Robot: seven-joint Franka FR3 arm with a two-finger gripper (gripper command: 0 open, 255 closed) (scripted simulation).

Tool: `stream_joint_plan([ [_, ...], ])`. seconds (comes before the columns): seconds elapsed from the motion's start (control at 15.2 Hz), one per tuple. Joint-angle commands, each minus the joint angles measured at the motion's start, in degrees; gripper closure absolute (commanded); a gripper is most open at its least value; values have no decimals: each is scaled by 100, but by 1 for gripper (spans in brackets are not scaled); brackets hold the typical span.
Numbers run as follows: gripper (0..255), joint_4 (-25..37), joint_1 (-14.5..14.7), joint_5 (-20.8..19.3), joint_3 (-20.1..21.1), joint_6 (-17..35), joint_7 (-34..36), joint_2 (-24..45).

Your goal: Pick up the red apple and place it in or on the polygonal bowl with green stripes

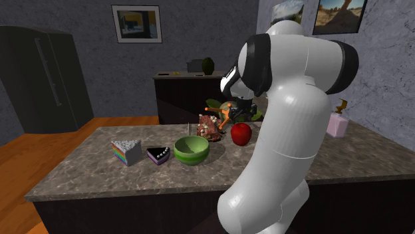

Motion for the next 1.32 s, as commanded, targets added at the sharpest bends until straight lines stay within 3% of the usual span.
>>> stream_joint_plan([
  [0.0,255,0,0,0,0,1,0,0],
  [0.59,255,0,1,0,0,1,0,0],
  [1.25,255,539,-4,-119,97,-787,97,-275],
])
